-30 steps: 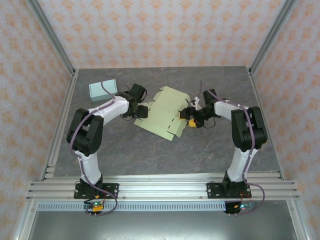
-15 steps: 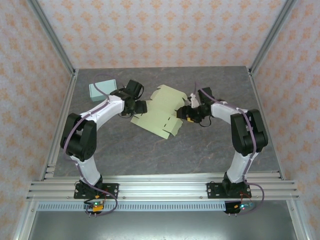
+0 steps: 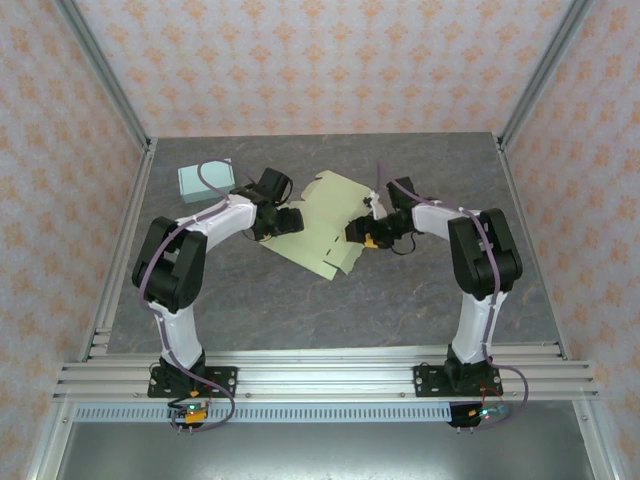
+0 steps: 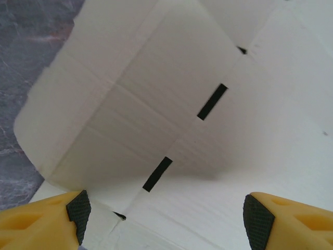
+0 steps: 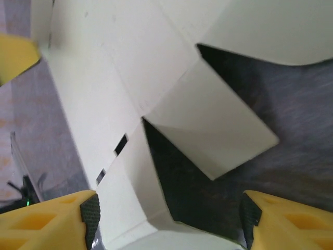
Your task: Fold the paper box
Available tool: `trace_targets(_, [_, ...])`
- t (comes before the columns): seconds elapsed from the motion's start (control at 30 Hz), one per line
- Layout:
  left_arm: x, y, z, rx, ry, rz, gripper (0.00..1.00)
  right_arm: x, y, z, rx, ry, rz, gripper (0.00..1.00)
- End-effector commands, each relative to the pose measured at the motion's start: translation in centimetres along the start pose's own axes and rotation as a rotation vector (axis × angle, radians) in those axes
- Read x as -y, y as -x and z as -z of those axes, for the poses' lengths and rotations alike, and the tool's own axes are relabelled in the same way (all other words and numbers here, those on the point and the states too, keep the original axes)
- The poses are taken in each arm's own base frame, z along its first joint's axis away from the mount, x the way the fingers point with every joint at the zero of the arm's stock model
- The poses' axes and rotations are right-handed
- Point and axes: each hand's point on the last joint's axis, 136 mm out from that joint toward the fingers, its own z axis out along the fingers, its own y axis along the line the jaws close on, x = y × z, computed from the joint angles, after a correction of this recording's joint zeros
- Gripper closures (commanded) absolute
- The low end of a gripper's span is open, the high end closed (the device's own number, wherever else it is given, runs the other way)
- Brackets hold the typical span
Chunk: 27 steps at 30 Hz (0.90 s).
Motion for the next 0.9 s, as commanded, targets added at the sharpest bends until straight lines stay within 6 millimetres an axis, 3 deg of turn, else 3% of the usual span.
trace_targets(0.0, [-0.6,-0.4,-1.3,-0.033,0.013,0.027,0.20,-1.8,-2.0,-0.7,-0.096,0.071,0.028,0.30])
trace_targets(0.27, [0.7,-1.1,-2.7,-0.085,-0.062,0.071,0.19,-3.7,-2.4,-1.4,-0.145,0.170,0.038,0.57])
trace_targets(0.43, [1.3,-0.6,-1.6,-0.073,-0.093,0.082,0.20,-4.1,-2.8,-1.5,-0.163,0.177,0.032,0.71])
trace_targets(0.53, [1.5,0.6,0.0,-0.043,-0.110,0.079,0.19,-4.4,-2.6,-0.9,-0.157,0.159,0.033,0.78])
trace_targets(0.57, [1.8,1.5,1.4,-0.014,-0.132,0.080,0.20,-4.5,-2.5,-0.6,-0.148,0.144,0.039,0.80])
trace_targets(0.63, [2.0,2.9,3.4,0.030,-0.161,0.091,0.20,-4.9,-1.8,0.3,-0.121,0.104,0.063,0.92])
trace_targets(0.87, [0.4,8.1,10.8,0.200,-0.200,0.156,0.19,-7.6,1.8,5.0,0.032,-0.046,0.210,0.97])
